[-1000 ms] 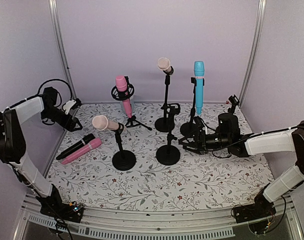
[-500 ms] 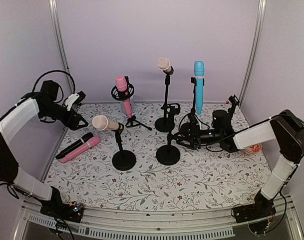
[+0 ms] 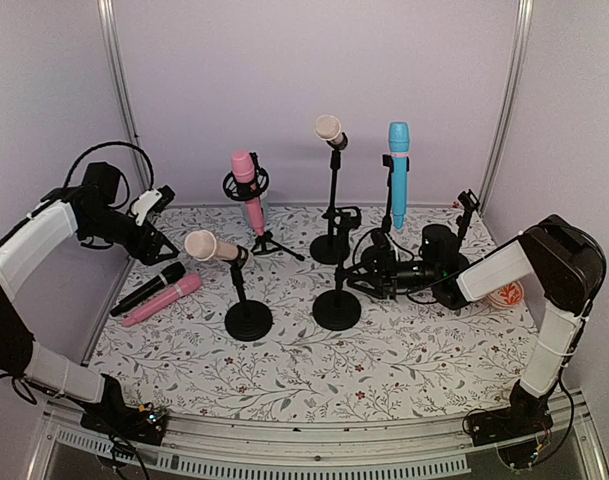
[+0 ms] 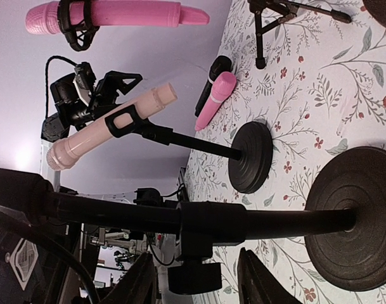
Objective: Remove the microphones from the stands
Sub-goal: Unscrew the knob on the stand of the microphone stand, then pick up the microphone stand from the center of the board.
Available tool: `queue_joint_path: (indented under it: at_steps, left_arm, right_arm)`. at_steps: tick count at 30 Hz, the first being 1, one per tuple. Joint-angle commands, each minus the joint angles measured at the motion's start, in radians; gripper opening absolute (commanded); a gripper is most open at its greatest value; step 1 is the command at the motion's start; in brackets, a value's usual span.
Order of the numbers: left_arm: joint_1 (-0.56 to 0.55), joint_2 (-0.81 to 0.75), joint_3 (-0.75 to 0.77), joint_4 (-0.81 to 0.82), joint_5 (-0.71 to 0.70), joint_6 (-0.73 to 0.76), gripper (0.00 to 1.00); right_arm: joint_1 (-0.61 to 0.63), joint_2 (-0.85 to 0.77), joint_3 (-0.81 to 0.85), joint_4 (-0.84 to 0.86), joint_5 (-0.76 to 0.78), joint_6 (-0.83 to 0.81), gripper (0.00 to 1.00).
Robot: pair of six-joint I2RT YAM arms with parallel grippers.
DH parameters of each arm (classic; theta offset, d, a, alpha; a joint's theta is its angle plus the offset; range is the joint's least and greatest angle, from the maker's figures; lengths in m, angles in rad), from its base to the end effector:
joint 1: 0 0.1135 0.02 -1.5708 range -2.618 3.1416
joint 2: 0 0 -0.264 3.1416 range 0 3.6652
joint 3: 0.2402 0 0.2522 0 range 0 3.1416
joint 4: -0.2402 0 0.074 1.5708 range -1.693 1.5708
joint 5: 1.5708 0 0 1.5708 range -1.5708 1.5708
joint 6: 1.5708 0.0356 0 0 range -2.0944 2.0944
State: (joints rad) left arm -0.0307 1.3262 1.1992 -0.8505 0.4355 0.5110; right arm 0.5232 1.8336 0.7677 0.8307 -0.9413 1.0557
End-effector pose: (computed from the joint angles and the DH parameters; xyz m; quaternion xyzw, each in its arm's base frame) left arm 0.2655 -0.0232 0.3100 0.3107 0.8828 -0.1328 0.3264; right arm 0.2905 0.2008 0.1609 -0.0868 0.7490 0.6426 0.1359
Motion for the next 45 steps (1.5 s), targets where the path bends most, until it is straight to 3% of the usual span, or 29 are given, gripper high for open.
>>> queue_joint_path:
  at_steps: [1, 7, 18, 22, 25, 31, 35, 40, 43, 45]
  left_arm:
    - [-0.016, -0.009, -0.012, 0.002, -0.007, -0.009, 0.88]
    - [-0.031, -0.004, -0.005, 0.001, -0.022, -0.011, 0.88]
    - [-0.061, -0.008, 0.0, 0.001, -0.045, -0.016, 0.88]
    - [-0.067, -0.01, 0.002, 0.001, -0.048, -0.015, 0.88]
    - [-0.069, -0.01, 0.005, 0.001, -0.05, -0.014, 0.88]
    - [-0.07, -0.006, 0.011, 0.001, -0.054, -0.016, 0.88]
    - [-0.073, 0.002, 0.017, 0.001, -0.051, -0.021, 0.88]
    - [-0.077, -0.001, 0.02, 0.001, -0.061, -0.02, 0.88]
    - [-0.078, -0.003, 0.018, 0.0, -0.065, -0.017, 0.88]
    - [-0.077, -0.006, 0.016, -0.001, -0.066, -0.016, 0.88]
  right_arm:
    - [-0.002, 0.028, 0.016, 0.126, -0.021, 0.059, 0.42]
    - [-0.003, 0.026, -0.009, 0.151, -0.023, 0.075, 0.31]
    - [-0.003, 0.03, -0.043, 0.155, 0.003, 0.07, 0.0]
    - [-0.002, 0.012, -0.063, 0.093, 0.039, 0.028, 0.0]
    - [0.0, -0.033, -0.069, -0.048, 0.108, -0.073, 0.0]
    - [0.085, -0.17, -0.014, -0.45, 0.438, -0.415, 0.0]
    - [0.142, -0.238, -0.027, -0.511, 0.642, -0.522, 0.0]
    - [0.18, -0.286, -0.058, -0.527, 0.78, -0.578, 0.01]
    - [0.181, -0.313, -0.082, -0.527, 0.817, -0.579, 0.16]
    - [0.181, -0.343, -0.105, -0.524, 0.828, -0.579, 0.36]
